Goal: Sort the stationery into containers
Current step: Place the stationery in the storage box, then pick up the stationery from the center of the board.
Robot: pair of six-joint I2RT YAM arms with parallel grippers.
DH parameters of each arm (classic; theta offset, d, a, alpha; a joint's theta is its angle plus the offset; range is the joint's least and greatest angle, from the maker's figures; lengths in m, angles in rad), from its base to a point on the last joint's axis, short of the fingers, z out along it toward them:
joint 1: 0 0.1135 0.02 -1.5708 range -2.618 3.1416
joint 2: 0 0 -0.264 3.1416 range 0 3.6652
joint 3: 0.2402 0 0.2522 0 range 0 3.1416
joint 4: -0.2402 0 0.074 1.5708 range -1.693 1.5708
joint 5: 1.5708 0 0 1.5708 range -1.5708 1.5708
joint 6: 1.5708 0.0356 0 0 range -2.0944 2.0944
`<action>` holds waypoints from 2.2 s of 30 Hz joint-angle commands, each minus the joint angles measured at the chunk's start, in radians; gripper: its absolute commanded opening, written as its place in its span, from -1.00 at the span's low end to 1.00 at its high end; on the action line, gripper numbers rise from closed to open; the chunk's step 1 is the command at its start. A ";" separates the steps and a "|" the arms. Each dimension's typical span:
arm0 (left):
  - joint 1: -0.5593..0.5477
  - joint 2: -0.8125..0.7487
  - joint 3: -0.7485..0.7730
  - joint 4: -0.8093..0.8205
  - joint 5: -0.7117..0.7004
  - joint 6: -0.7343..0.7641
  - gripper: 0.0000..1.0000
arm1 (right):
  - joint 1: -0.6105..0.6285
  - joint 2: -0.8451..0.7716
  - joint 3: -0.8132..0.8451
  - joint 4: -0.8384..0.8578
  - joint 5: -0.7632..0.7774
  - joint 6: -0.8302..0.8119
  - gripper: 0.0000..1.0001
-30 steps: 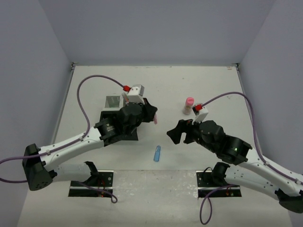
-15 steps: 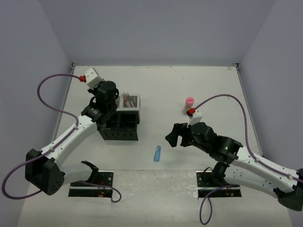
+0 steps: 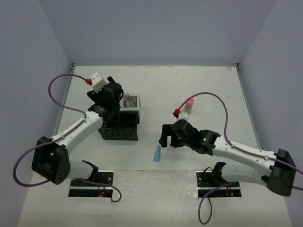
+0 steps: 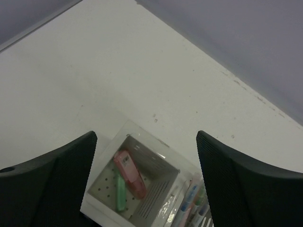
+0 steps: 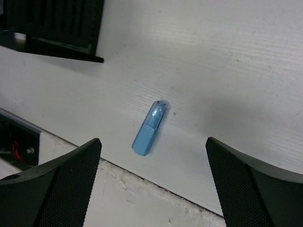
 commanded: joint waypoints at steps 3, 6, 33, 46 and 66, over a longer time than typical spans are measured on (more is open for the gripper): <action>0.009 -0.061 0.005 -0.111 0.018 -0.084 1.00 | 0.051 0.211 0.132 -0.070 0.085 0.197 0.89; 0.009 -0.108 0.035 -0.178 0.081 -0.073 1.00 | 0.093 0.327 0.181 -0.137 0.168 0.331 0.90; 0.009 -0.535 0.046 -0.375 0.465 0.120 1.00 | 0.271 0.733 0.241 -0.172 0.139 0.641 -0.12; -0.017 -0.467 -0.069 -0.156 1.023 -0.018 1.00 | 0.298 0.387 0.238 -0.284 0.390 0.522 -1.00; -0.482 -0.153 -0.086 0.279 1.157 -0.166 0.45 | 0.314 -0.278 0.069 0.013 0.439 -0.044 -1.00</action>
